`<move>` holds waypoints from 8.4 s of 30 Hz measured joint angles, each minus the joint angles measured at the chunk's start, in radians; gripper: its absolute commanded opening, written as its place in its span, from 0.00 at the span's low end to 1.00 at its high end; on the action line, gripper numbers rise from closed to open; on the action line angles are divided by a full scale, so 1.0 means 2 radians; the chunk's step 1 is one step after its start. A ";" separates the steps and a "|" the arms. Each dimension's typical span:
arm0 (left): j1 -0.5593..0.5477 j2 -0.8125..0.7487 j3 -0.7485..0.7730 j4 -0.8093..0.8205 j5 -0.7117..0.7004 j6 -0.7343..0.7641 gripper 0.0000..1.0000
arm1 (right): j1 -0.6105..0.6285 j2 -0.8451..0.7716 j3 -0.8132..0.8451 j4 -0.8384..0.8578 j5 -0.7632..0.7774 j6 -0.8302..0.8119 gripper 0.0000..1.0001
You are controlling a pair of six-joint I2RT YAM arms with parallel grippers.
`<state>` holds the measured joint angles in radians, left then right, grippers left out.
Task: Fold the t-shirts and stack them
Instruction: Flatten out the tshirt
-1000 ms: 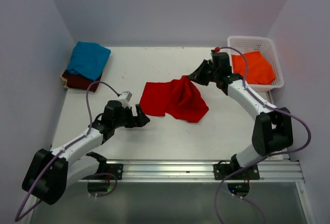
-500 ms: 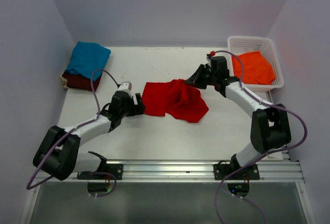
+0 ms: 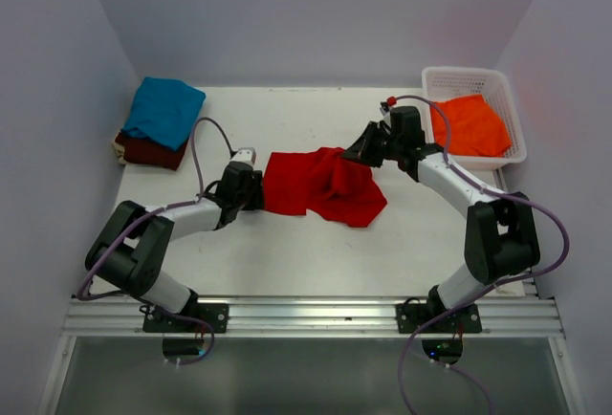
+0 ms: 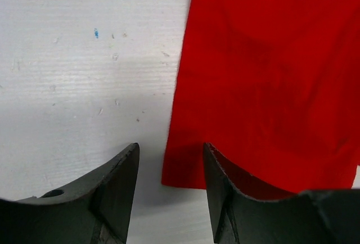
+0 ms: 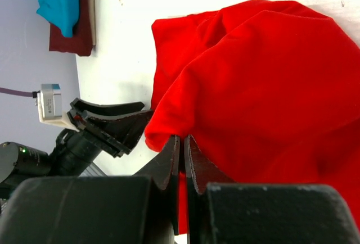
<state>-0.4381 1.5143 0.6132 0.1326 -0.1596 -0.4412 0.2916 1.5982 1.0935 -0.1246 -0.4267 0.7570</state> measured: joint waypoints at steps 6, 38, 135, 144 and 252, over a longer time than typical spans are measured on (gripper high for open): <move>-0.015 0.019 0.015 -0.001 -0.008 0.007 0.47 | 0.000 0.000 0.000 0.004 -0.005 -0.001 0.00; -0.043 -0.182 0.133 -0.141 -0.028 0.008 0.00 | -0.023 0.009 -0.011 -0.013 0.019 -0.035 0.00; -0.043 -0.143 0.709 -0.434 0.088 0.034 0.00 | 0.200 0.077 0.068 -0.080 0.229 -0.124 0.72; -0.043 -0.147 0.697 -0.433 0.087 0.034 0.00 | 0.205 0.113 0.045 0.001 0.097 -0.087 0.71; -0.050 0.162 0.158 0.035 0.171 0.016 0.28 | 0.226 -0.122 0.008 -0.223 0.478 -0.144 0.00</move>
<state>-0.5373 1.8385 0.9291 0.2024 0.1829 -0.4091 0.7433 1.3540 1.1088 -0.5697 0.5297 0.4698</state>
